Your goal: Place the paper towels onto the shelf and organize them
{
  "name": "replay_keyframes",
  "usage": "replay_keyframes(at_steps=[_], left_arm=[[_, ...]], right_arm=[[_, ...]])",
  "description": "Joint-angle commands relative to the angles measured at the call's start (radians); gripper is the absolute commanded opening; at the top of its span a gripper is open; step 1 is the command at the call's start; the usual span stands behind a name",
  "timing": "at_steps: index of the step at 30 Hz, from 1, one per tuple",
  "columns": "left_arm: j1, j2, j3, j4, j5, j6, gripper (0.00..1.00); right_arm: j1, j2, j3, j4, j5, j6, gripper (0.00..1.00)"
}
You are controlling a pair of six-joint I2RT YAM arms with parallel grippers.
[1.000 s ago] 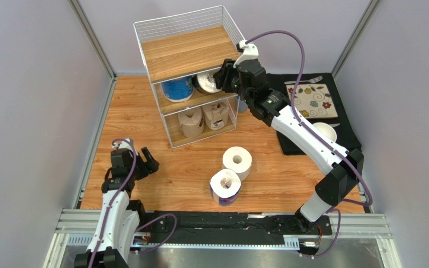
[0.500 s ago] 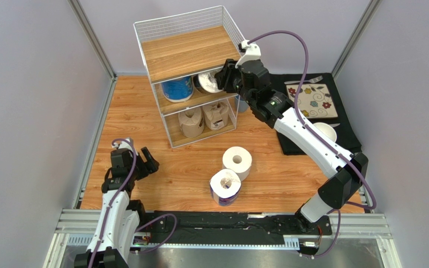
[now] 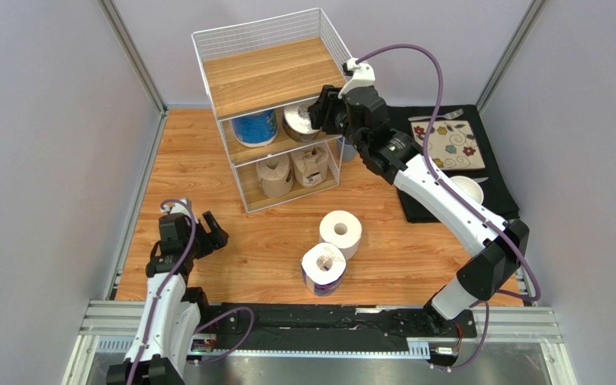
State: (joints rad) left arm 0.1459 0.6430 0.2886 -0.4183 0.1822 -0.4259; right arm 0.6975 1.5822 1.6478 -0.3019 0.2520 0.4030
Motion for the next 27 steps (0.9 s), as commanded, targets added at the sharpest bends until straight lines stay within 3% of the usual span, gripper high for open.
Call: replay_keyframes(at_steps=[1,11,27], left_arm=[[0.006,-0.003,-0.005,0.019,0.008,-0.005,0.86],[0.006,-0.003,-0.003,0.019,0.010,-0.005,0.86],[0.007,-0.002,-0.005,0.022,0.014,-0.005,0.86]], right_arm=[[0.005,-0.021,0.018,0.052,0.001,-0.003,0.54],[0.005,-0.019,0.012,0.072,-0.045,0.003,0.61],[0.005,-0.178,-0.204,0.216,-0.135,-0.049,0.62]])
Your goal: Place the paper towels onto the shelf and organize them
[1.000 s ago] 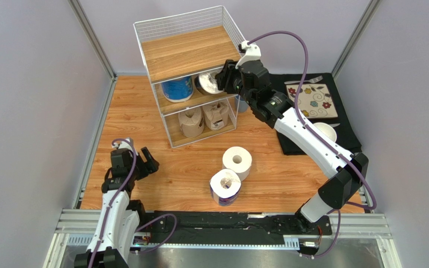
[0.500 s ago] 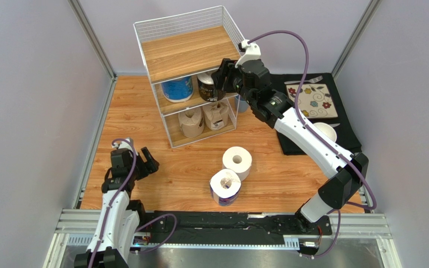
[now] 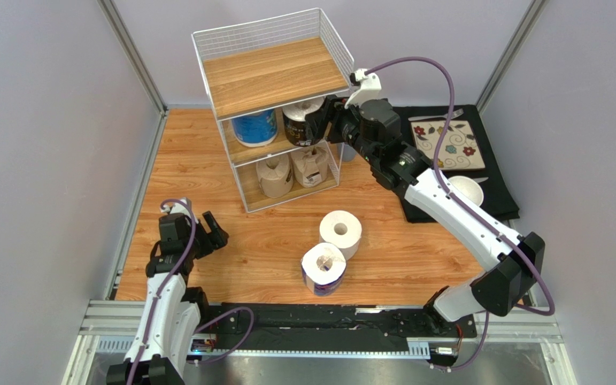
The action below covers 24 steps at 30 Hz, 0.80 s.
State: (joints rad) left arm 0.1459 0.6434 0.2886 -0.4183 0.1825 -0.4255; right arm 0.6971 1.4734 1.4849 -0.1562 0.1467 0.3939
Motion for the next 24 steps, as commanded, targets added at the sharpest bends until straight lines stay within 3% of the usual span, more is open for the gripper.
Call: replay_keyframes(at_steps=[1,10,24], left_arm=[[0.007,-0.001,-0.006,0.021,0.014,-0.006,0.86],[0.006,0.004,-0.006,0.023,0.017,-0.006,0.86],[0.007,0.006,-0.005,0.019,0.011,-0.006,0.86]], right_arm=[[0.005,-0.076,-0.052,0.070,-0.035,-0.047,0.62],[0.005,-0.104,-0.114,0.060,-0.046,-0.110,0.62],[0.004,0.034,-0.025,0.061,-0.041,-0.155,0.61]])
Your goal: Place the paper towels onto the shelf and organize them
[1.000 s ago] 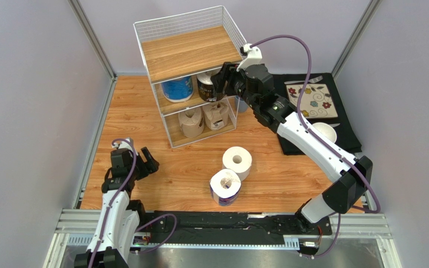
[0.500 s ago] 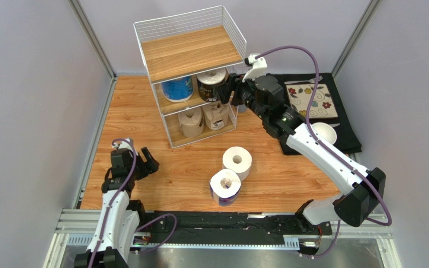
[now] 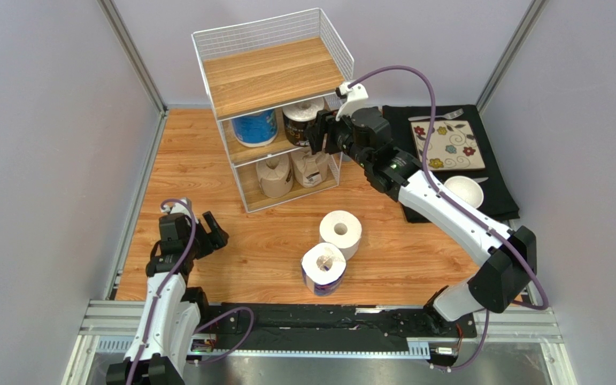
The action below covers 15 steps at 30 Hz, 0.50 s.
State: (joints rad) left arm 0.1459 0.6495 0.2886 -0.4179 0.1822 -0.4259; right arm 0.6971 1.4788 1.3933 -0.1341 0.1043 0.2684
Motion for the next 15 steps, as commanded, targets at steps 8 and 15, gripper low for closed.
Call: replay_keyframes(at_steps=[8,15], left_arm=[[0.006,-0.001,-0.005,0.019,0.010,-0.005,0.86],[0.007,-0.001,-0.005,0.019,0.010,-0.005,0.86]], right_arm=[[0.004,0.077,0.096,0.074,-0.026,-0.031,0.61],[0.004,0.107,0.116,0.087,-0.055,-0.026,0.61]])
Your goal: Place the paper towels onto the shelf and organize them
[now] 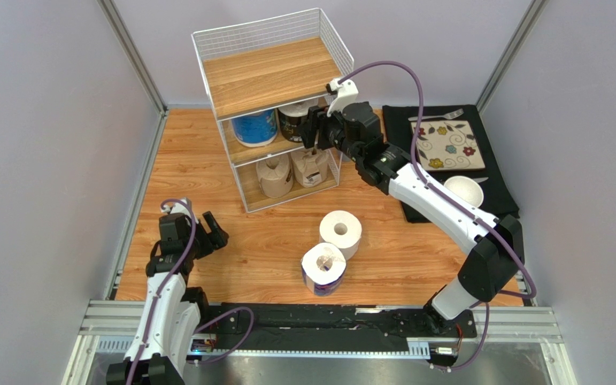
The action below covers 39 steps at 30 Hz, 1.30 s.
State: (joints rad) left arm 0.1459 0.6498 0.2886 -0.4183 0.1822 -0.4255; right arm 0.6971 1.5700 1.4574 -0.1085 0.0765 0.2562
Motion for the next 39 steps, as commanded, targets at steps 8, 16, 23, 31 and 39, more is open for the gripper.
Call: replay_keyframes(at_steps=[8,16,23,31,39], left_arm=[[0.006,-0.001,-0.005,0.019,0.010,-0.006,0.86],[0.006,-0.001,-0.005,0.019,0.010,-0.006,0.86],[0.007,0.002,-0.005,0.021,0.013,-0.006,0.86],[0.006,0.007,-0.006,0.023,0.019,-0.006,0.86],[0.006,0.010,-0.006,0.024,0.025,-0.004,0.86]], right_arm=[[0.004,0.039,0.073,0.062,-0.020,-0.012,0.61],[0.004,0.045,0.072,0.059,-0.004,-0.011,0.61],[0.004,-0.060,-0.021,0.089,-0.052,-0.026,0.61],[0.005,-0.261,-0.196,0.063,-0.050,0.027,0.62],[0.010,-0.386,-0.270,-0.387,0.129,0.302,0.67]])
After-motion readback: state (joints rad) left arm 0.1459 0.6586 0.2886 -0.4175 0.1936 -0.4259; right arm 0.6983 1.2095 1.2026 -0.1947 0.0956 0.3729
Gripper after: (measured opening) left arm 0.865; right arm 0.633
